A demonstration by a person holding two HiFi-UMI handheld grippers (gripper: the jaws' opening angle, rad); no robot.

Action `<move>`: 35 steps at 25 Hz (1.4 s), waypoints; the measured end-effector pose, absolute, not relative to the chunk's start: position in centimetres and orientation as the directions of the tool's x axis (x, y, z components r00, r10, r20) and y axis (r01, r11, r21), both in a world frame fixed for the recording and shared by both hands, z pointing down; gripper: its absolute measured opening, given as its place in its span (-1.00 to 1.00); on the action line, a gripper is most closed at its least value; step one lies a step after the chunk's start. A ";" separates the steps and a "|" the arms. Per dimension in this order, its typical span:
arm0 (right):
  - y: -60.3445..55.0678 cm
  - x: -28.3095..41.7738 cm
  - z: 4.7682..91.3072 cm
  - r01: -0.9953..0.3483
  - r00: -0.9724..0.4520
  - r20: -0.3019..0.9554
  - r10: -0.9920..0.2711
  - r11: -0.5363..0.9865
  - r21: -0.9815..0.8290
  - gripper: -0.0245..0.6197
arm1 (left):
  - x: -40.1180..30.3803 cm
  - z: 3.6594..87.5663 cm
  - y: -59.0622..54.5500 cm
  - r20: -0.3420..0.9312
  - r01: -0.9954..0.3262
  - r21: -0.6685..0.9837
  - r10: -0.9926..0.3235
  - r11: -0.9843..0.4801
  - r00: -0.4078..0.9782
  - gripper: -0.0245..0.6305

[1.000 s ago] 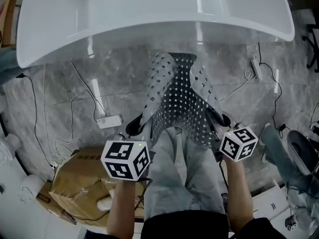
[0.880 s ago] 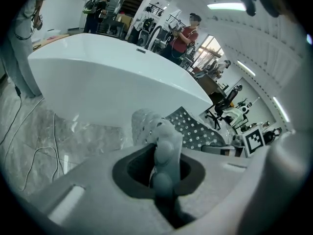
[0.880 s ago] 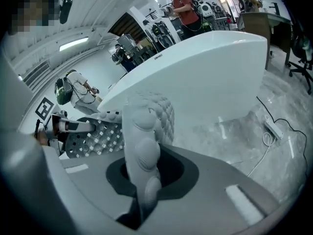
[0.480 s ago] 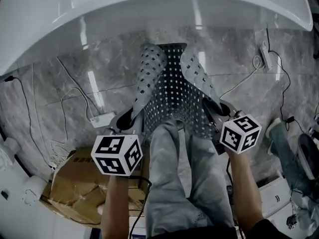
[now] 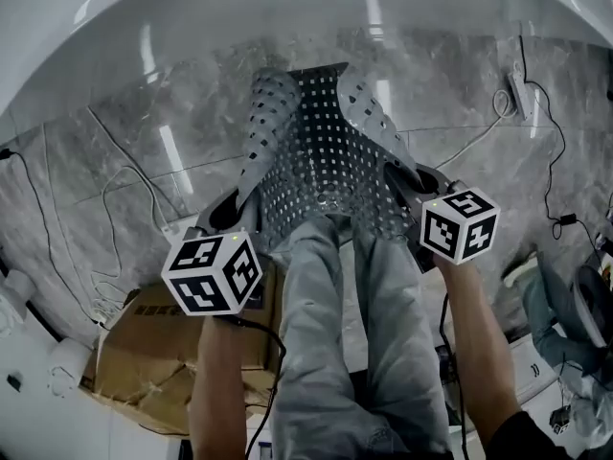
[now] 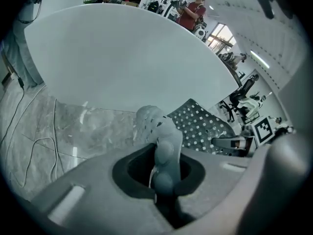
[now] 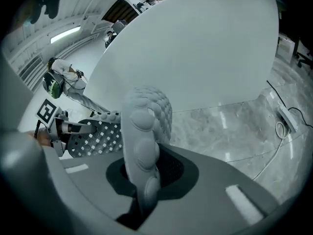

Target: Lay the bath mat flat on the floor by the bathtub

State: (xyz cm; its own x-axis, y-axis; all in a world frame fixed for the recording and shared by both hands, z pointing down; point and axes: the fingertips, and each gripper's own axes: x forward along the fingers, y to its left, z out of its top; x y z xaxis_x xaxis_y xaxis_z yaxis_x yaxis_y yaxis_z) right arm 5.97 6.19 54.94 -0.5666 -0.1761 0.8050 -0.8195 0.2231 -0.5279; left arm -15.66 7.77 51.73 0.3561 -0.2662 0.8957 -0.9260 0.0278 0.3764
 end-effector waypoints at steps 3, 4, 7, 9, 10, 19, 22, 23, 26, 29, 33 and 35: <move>5.3 6.0 57.0 -0.825 -0.555 0.816 -0.159 0.229 -0.516 -0.84 | -15.4 53.5 7.0 0.895 -0.923 0.383 -0.265 0.043 0.359 -0.85; 4.9 6.0 57.7 -0.825 -0.555 0.817 -0.158 0.230 -0.516 -0.84 | -15.3 54.1 6.5 0.892 -0.921 0.388 -0.270 0.045 0.362 -0.85; 3.4 6.1 59.6 -0.826 -0.554 0.818 -0.157 0.229 -0.515 -0.84 | -14.5 56.0 4.9 0.879 -0.911 0.409 -0.294 0.054 0.377 -0.85; 2.4 6.6 60.8 -0.828 -0.549 0.821 -0.158 0.236 -0.508 -0.84 | -13.9 57.6 4.1 0.876 -0.909 0.412 -0.301 0.062 0.376 -0.85; 1.9 6.9 61.5 -0.830 -0.545 0.823 -0.158 0.240 -0.503 -0.84 | -13.7 58.5 3.8 0.876 -0.909 0.412 -0.302 0.066 0.375 -0.85; -0.9 8.3 66.6 -0.829 -0.540 0.825 -0.166 0.272 -0.488 -0.84 | -13.9 63.7 1.2 0.891 -0.921 0.378 -0.307 0.092 0.335 -0.85; -3.3 10.1 69.0 -0.833 -0.531 0.834 -0.150 0.271 -0.482 -0.84 | -12.6 66.2 -0.9 0.896 -0.921 0.375 -0.296 0.103 0.331 -0.85; -3.8 10.6 69.7 -0.836 -0.526 0.836 -0.152 0.274 -0.476 -0.84 | -12.2 66.9 -1.3 0.896 -0.922 0.372 -0.298 0.105 0.328 -0.85; -3.9 11.0 70.8 -0.839 -0.520 0.839 -0.160 0.281 -0.467 -0.84 | -12.3 68.5 -1.0 0.901 -0.927 0.353 -0.314 0.129 0.300 -0.85; -3.3 10.9 71.5 -0.837 -0.523 0.838 -0.153 0.276 -0.472 -0.84 | -12.7 69.7 -0.2 0.910 -0.929 0.334 -0.312 0.161 0.273 -0.85; -3.6 11.1 72.5 -0.839 -0.521 0.839 -0.158 0.275 -0.470 -0.84 | -12.8 71.1 -0.1 0.911 -0.920 0.338 -0.315 0.196 0.268 -0.85; -3.7 11.0 72.9 -0.842 -0.519 0.839 -0.164 0.268 -0.468 -0.84 | -13.0 71.7 0.2 0.914 -0.921 0.330 -0.315 0.208 0.256 -0.85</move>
